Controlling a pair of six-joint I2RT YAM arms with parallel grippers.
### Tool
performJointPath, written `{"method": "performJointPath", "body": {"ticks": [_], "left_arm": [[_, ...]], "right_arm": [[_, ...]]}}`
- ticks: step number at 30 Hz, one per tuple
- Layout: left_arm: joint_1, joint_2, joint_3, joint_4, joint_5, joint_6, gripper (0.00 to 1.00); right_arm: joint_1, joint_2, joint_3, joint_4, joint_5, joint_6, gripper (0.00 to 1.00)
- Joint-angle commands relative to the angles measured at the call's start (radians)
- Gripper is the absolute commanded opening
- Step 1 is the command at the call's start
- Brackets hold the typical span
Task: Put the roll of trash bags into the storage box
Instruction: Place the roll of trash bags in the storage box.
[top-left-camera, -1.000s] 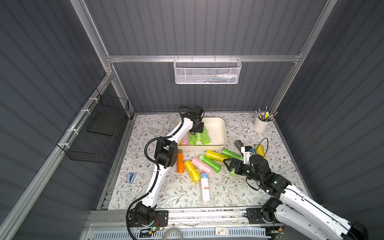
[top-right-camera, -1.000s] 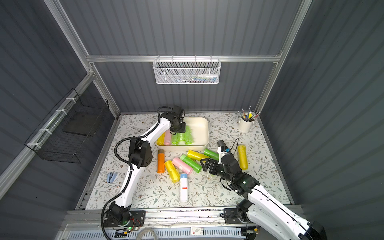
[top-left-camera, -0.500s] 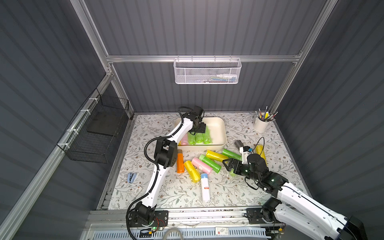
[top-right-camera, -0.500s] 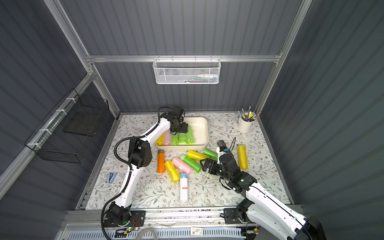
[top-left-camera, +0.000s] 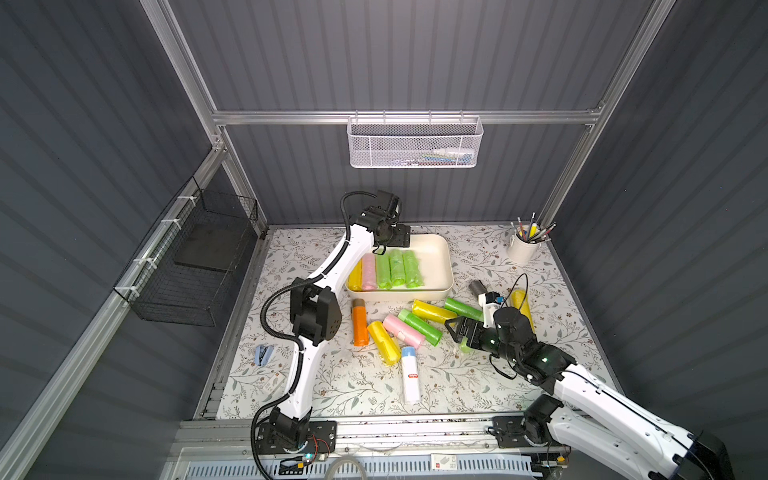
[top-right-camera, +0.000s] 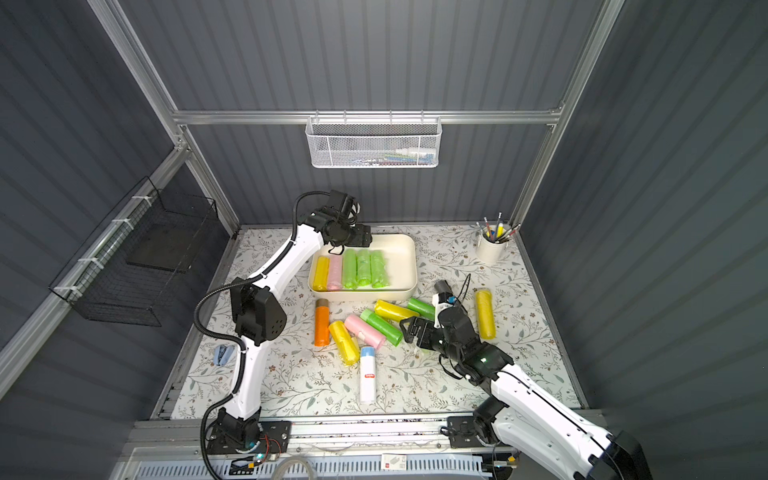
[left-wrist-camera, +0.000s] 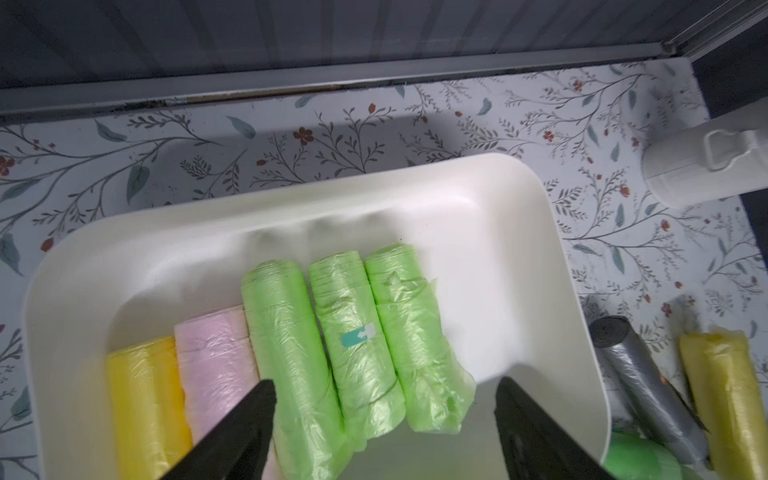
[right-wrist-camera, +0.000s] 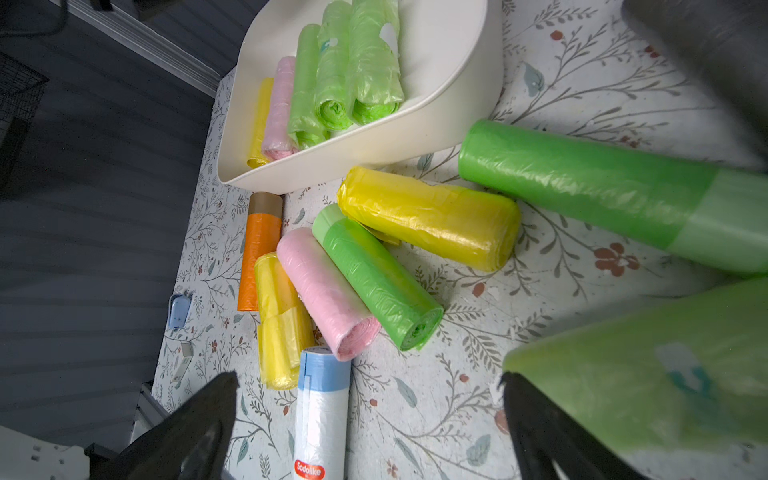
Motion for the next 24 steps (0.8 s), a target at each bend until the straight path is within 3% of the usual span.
{"method": "performJointPath", "body": {"ticks": [1,3,9,14,20,24], "left_arm": [[0.006,-0.092,-0.052,0.006,0.054,-0.002,0.88],[0.006,-0.148,-0.103,0.027,0.059,-0.012,1.00],[0.007,-0.345,-0.286,0.094,0.062,-0.030,1.00],[0.006,-0.603,-0.554,0.173,0.036,-0.037,1.00],[0.006,-0.873,-0.807,0.135,-0.056,-0.034,1.00],[0.006,-0.995,-0.947,0.064,-0.118,-0.066,1.00]], "right_arm": [[-0.004,-0.011,0.034,0.007,-0.003,-0.002,0.99],[-0.003,-0.016,0.043,-0.006,-0.001,-0.003,0.99],[-0.004,-0.025,0.116,-0.137,0.062,-0.048,0.99],[-0.008,-0.024,0.208,-0.306,0.179,-0.111,0.99],[-0.028,0.011,0.305,-0.460,0.313,-0.121,0.99],[-0.057,0.056,0.355,-0.496,0.300,-0.141,0.99]]}}
